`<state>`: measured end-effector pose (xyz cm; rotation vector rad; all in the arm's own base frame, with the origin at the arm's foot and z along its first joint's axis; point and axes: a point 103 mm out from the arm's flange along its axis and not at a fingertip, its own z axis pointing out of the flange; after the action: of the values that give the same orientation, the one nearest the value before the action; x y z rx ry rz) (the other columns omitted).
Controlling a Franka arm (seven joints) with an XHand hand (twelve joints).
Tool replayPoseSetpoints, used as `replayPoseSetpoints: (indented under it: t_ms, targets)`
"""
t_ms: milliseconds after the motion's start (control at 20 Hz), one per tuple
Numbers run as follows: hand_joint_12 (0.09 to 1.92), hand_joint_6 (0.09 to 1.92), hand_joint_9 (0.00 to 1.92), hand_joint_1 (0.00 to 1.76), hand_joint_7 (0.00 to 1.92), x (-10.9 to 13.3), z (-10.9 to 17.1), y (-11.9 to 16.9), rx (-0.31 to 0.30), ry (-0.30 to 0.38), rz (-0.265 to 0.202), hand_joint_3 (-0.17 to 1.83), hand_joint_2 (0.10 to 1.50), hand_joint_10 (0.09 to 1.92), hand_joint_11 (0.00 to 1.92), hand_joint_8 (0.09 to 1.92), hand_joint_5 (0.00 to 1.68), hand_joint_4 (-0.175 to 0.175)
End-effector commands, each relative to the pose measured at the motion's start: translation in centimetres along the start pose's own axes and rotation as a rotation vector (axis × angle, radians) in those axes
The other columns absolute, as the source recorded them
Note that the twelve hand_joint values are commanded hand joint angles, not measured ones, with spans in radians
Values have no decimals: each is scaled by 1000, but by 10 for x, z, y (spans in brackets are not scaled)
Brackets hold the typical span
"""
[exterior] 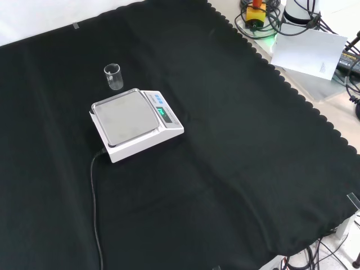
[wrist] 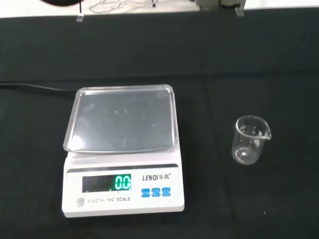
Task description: Pick up the beaker.
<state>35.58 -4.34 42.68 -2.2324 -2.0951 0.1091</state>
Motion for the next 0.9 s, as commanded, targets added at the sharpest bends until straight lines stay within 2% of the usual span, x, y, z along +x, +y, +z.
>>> replayPoseSetpoints:
  t_ms: [50, 300, 650, 900]
  targets:
    - [1492, 239, 465, 661, 333, -46, 41, 46, 39, 108, -13, 544, 764, 740, 34, 621, 426, 22]
    - [1491, 232, 464, 661, 332, -64, 67, 72, 80, 129, -15, 542, 765, 740, 35, 620, 428, 21]
    - [1489, 225, 461, 662, 330, -75, 86, 103, 106, 130, -25, 541, 765, 740, 33, 621, 434, 18]
    - [1487, 225, 457, 665, 331, -84, 103, 126, 129, 127, -5, 541, 766, 740, 30, 621, 440, 15]
